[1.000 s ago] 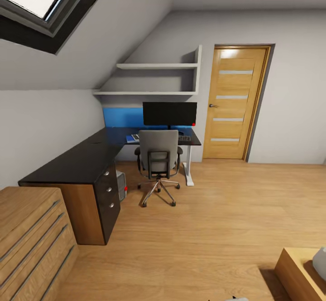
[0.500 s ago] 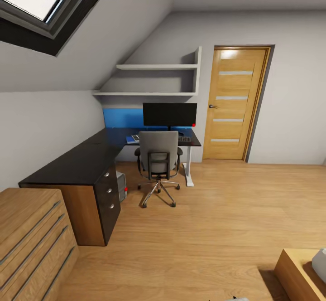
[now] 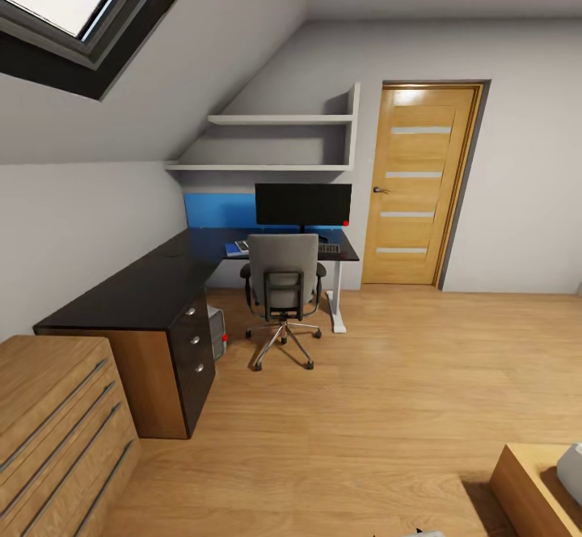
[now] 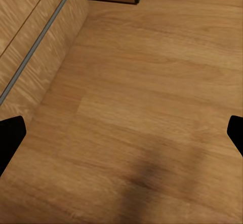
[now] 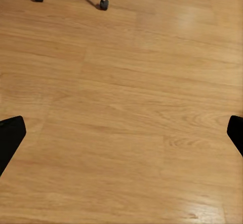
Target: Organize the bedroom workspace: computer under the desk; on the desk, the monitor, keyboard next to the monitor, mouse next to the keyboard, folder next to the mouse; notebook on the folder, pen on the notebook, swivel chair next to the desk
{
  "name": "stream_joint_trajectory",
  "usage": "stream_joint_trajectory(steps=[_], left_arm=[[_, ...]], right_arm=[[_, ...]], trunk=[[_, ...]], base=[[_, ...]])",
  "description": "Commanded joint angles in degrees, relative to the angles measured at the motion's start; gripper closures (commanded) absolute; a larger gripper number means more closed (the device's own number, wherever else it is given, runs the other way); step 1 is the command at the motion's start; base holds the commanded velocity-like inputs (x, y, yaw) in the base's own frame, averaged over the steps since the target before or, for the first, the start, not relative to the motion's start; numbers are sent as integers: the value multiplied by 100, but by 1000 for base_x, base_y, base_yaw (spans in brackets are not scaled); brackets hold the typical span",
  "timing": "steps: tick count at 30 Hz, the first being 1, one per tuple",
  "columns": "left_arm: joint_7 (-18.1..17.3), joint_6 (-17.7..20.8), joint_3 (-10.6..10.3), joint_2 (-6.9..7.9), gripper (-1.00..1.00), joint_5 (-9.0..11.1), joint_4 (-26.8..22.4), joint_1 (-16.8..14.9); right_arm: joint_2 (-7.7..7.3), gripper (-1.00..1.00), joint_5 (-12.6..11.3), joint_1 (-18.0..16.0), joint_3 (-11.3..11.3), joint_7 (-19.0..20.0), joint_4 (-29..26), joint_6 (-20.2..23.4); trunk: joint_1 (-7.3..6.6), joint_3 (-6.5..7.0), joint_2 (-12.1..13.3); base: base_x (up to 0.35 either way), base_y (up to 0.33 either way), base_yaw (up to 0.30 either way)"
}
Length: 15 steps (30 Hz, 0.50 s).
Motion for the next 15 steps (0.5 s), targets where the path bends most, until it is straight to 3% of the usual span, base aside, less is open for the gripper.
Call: stream_joint_trajectory(steps=[1, 15], left_arm=[[24, -14, -51, -3, -100, 36, 3, -4], [20, -11, -52, -1, -100, 35, 3, -4]], right_arm=[[3, -100, -14, -6, 49, -35, 13, -17], [3, -100, -14, -6, 49, -35, 16, -16]], trunk=[[0, -7, -4], [0, -7, -4]], base=[[0, 0, 0], [0, 0, 0]])
